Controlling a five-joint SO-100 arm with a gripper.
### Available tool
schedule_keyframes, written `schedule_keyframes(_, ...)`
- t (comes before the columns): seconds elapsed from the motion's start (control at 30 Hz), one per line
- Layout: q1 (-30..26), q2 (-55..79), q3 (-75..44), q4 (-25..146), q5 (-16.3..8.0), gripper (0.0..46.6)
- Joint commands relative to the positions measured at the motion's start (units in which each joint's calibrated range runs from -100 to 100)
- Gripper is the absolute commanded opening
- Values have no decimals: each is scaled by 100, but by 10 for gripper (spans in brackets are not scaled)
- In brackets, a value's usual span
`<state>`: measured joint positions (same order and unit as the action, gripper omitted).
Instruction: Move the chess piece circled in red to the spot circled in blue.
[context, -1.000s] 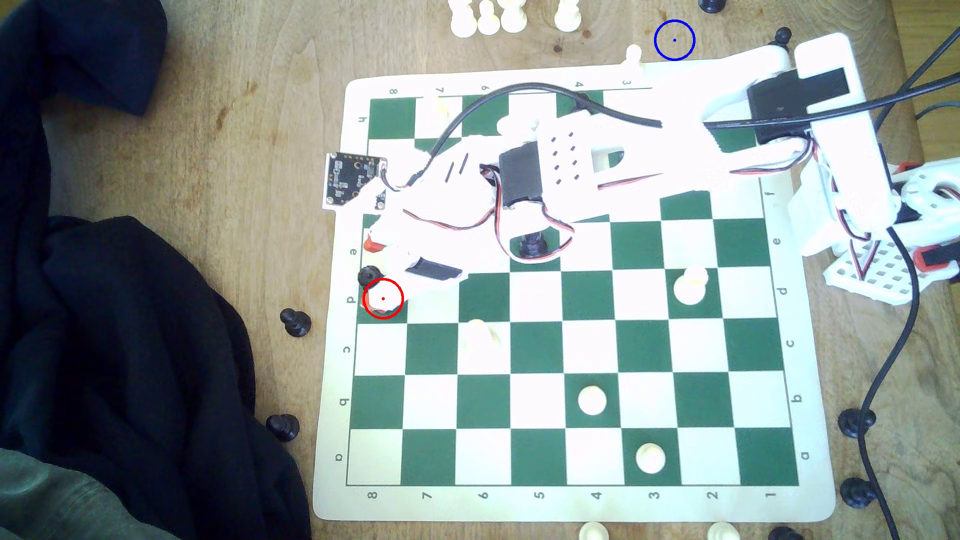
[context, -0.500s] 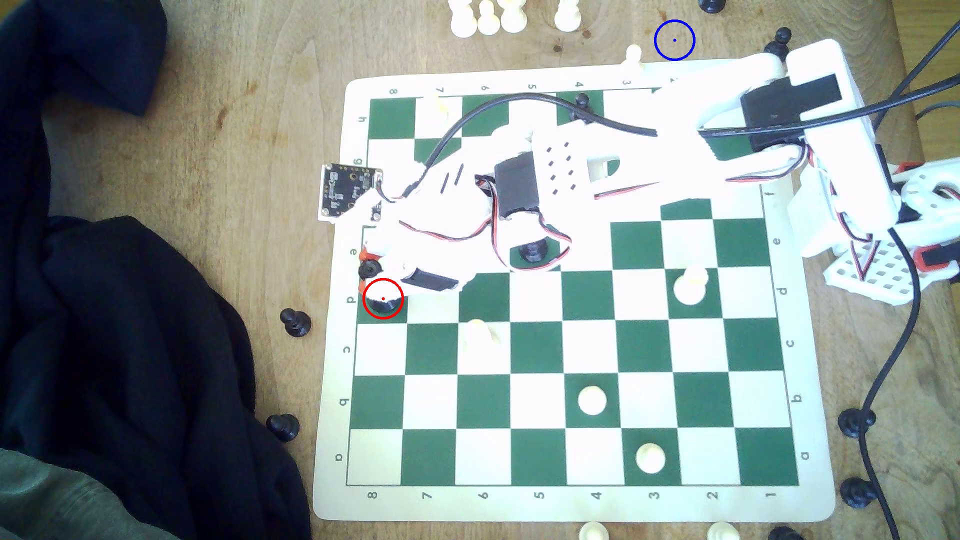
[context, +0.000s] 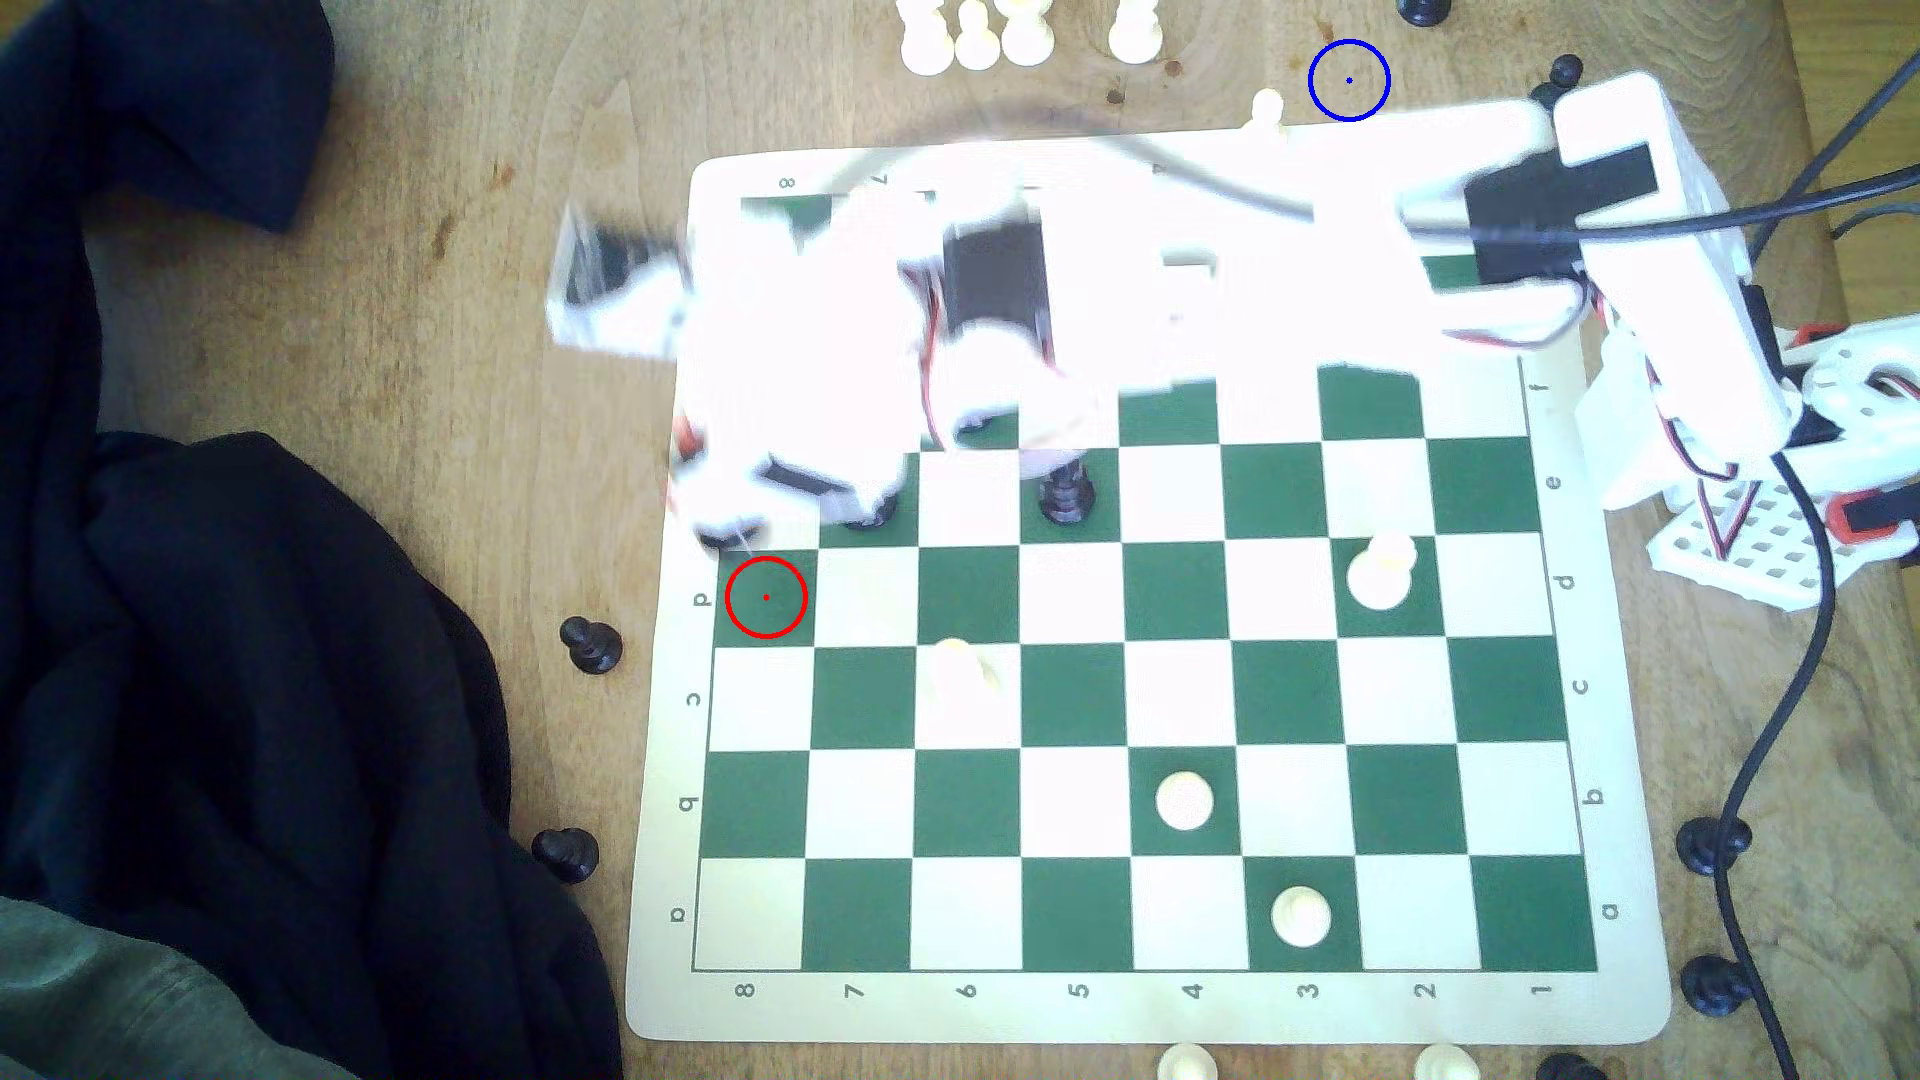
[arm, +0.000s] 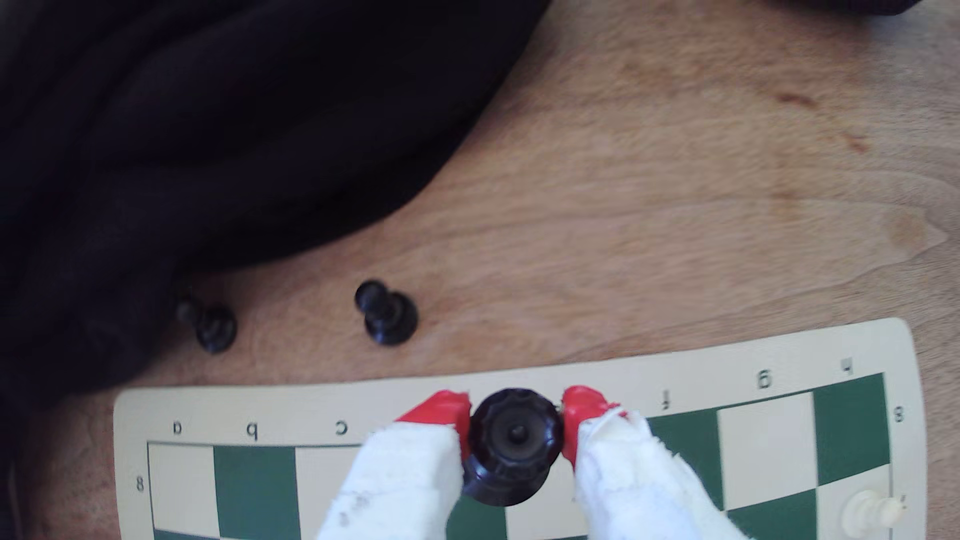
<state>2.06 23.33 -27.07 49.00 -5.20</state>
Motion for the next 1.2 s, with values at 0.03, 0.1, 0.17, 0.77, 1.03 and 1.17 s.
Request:
schedule_keyframes(0.03, 1002, -1298, -820, 816, -49, 3)
schedule_keyframes(0.1, 1284, -1705, -412, 808, -49, 3)
schedule_keyframes(0.17, 1620, -2529, 667, 562, -20, 3)
schedule_keyframes(0.77, 3912, -6417, 6995, -1534, 347, 3)
schedule_keyframes(1.03, 4475, -7036, 8165, -1919, 567, 3)
schedule_keyframes(1.17, 4741, -7223, 8690, -2058, 659, 3)
